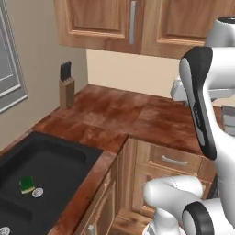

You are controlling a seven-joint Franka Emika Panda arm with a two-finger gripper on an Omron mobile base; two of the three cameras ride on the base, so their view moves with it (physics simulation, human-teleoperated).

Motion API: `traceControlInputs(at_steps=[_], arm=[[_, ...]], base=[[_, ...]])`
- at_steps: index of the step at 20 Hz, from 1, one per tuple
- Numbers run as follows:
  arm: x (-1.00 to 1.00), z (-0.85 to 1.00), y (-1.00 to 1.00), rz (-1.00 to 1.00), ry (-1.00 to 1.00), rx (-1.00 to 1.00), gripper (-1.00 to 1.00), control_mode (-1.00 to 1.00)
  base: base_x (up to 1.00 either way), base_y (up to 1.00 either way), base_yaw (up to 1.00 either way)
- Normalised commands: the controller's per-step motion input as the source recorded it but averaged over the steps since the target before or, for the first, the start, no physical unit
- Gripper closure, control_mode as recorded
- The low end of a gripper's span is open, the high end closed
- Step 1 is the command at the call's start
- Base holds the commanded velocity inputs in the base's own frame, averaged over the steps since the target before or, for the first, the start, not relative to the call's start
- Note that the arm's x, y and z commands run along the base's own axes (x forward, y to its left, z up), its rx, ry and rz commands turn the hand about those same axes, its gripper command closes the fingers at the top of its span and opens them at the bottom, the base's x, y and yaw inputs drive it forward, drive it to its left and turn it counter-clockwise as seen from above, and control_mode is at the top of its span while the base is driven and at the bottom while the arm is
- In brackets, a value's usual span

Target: Pick up the bar soap and sponge from the sink, and place them back in the shelves.

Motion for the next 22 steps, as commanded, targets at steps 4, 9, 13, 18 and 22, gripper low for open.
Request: traceControlInputs(at_steps=[4,9,13,18,22], arm=[[0.0,0.0,0.0,0.0,0.0,0.0,1.0,1.0],[0.0,0.0,0.0,0.0,0.0,0.0,1.0,1.0],[0.0,0.0,0.0,0.0,0.0,0.0,1.0,1.0],[0.0,0.0,0.0,0.0,0.0,0.0,1.0,1.0],[0.0,0.0,0.0,0.0,0.0,0.0,1.0,1.0]], base=[[-0.48,0.0,-0.62],[-0.4,0.0,-0.65],[-0.33,0.0,-0.68],[-0.18,0.0,-0.71],[-0.04,-0.01,-0.71]])
